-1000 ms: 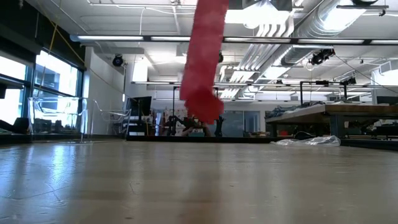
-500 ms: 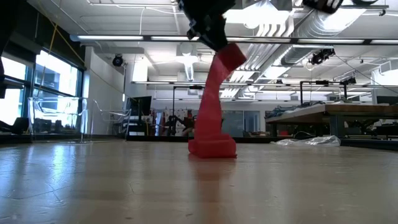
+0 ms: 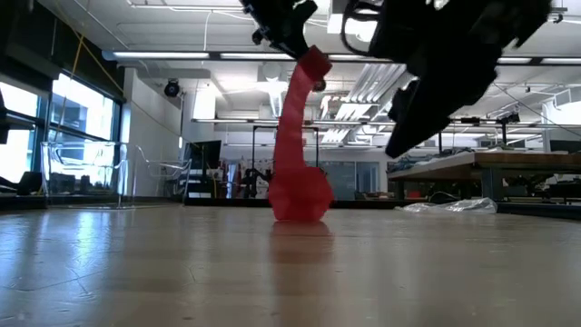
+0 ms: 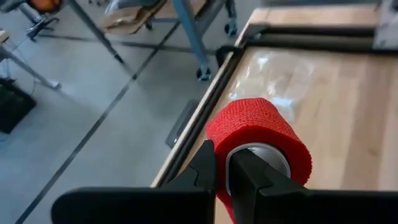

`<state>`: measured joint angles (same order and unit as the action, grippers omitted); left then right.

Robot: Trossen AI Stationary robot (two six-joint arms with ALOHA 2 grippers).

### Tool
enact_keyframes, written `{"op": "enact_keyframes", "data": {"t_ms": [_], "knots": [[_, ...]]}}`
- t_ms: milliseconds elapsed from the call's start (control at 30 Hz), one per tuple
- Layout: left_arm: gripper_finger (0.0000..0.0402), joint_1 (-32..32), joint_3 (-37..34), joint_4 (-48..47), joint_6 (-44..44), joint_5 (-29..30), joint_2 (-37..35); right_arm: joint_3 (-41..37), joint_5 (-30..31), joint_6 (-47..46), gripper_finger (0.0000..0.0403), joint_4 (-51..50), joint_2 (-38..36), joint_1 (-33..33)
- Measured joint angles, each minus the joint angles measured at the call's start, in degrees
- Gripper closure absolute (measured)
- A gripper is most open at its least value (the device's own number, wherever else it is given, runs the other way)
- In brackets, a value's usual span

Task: Roll bandage
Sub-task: Roll the red bandage

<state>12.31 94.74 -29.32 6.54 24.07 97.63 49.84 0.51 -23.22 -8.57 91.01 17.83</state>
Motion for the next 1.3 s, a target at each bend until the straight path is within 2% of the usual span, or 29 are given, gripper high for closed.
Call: {"op": "enact_keyframes", "data": {"t_ms": [167, 400, 700, 867, 967, 1167, 1300], "knots": [[0.0390, -0.1, 0.1, 0.5, 0.1, -0.9, -2.1, 2.8, 1.0, 2.5, 0.0264, 0.3, 3.3, -2.4], [0.0390, -0.4, 0.0, -1.0, -0.3, -3.1, -1.8, 5.1, 3.5, 2.6, 0.0264, 0.3, 3.4, -8.2], [0.0390, -1.5, 0.0, -1.2, 1.1, -2.7, -2.9, 5.7, -2.6, 4.9, 0.0271, 2.5, 4.9, -23.7], [0.0390, -1.4, 0.0, -1.4, 1.1, -2.6, -4.1, 5.7, -11.5, 3.9, 0.0278, 8.8, 11.6, -29.6], [0.0390, -1.4, 0.0, -1.8, 1.2, -2.6, -4.2, 5.7, -14.1, 2.4, 0.0281, 12.4, 15.6, -31.2], [0.0390, -1.5, 0.0, -3.9, 1.2, -2.6, -4.2, 5.6, -12.4, 0.1, 0.0296, 13.7, 19.7, -31.1], [0.0390, -1.4, 0.0, -4.0, 1.2, -2.5, -4.2, 5.6, -11.6, 1.8, 0.0326, 13.9, 20.1, -30.2]]}}
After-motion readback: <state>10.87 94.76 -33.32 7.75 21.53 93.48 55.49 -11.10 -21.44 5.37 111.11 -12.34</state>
